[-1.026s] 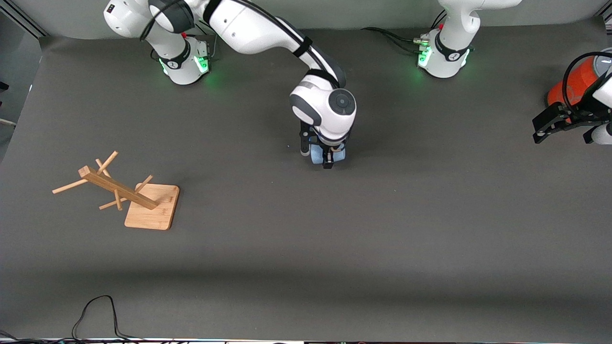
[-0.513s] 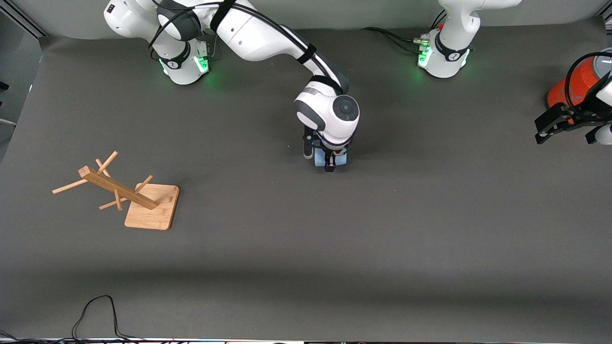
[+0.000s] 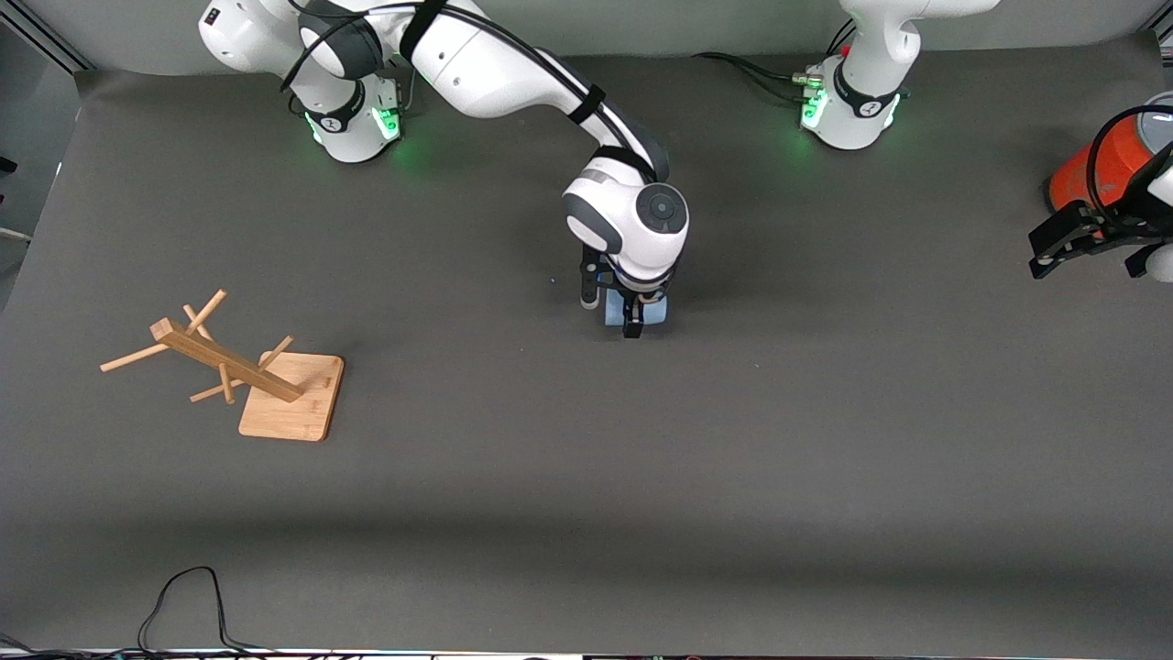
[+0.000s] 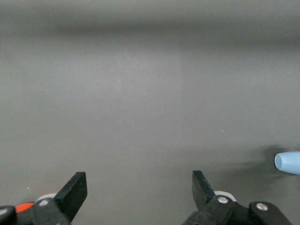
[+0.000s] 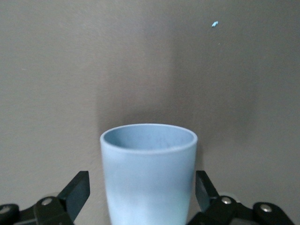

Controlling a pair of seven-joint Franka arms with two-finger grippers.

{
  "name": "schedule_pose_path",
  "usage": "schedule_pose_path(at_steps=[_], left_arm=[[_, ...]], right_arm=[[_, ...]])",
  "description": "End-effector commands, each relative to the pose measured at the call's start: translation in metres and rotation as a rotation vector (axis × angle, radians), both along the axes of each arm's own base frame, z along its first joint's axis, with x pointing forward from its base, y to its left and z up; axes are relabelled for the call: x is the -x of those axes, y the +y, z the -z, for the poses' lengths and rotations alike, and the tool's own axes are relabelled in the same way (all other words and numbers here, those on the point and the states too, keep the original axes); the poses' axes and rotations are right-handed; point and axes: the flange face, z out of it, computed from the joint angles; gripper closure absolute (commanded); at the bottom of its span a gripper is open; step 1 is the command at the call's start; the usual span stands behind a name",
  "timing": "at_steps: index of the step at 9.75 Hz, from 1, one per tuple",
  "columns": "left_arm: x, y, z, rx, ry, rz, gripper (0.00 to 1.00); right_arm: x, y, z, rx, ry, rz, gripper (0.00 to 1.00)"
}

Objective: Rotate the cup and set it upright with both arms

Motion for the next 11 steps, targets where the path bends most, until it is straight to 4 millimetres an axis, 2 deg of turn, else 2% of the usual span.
schedule_pose_path(at_steps=[1, 3, 4, 5, 6, 7, 8, 9, 10, 11], left_arm=[[0.000, 0.007, -0.001, 0.000, 0.005, -0.024, 0.00], [-0.001, 0.007, 0.007, 0.002, 0.035, -0.058, 0.00], [-0.001, 0.009, 0.007, 0.005, 0.037, -0.063, 0.00], [0.001, 0.009, 0.009, 0.024, 0.052, -0.075, 0.00], [0.001, 0.011, 0.009, 0.069, 0.060, -0.089, 0.00], [0.000, 0.012, 0.022, 0.091, 0.086, -0.104, 0.00], [-0.008, 0.002, 0.043, 0.092, 0.113, -0.116, 0.00], [-0.016, -0.008, 0.054, 0.112, 0.128, -0.112, 0.00], [-0.020, -0.023, 0.061, 0.164, 0.131, -0.135, 0.00], [-0.023, -0.061, 0.070, 0.159, 0.140, -0.162, 0.00]], right_arm=[[-0.014, -0.013, -0.059, 0.013, 0.014, -0.014, 0.00], [-0.029, -0.038, -0.128, -0.022, 0.055, -0.037, 0.00], [-0.040, -0.057, -0.170, -0.075, 0.087, -0.101, 0.00], [-0.054, -0.089, -0.211, -0.109, 0.100, -0.187, 0.00], [-0.071, -0.129, -0.242, -0.118, 0.125, -0.279, 0.00], [-0.083, -0.169, -0.268, -0.134, 0.139, -0.369, 0.00], [-0.091, -0.213, -0.294, -0.158, 0.138, -0.495, 0.00], [-0.098, -0.263, -0.317, -0.182, 0.133, -0.607, 0.00], [-0.103, -0.308, -0.337, -0.202, 0.115, -0.722, 0.00], [-0.107, -0.357, -0.355, -0.208, 0.106, -0.860, 0.00]])
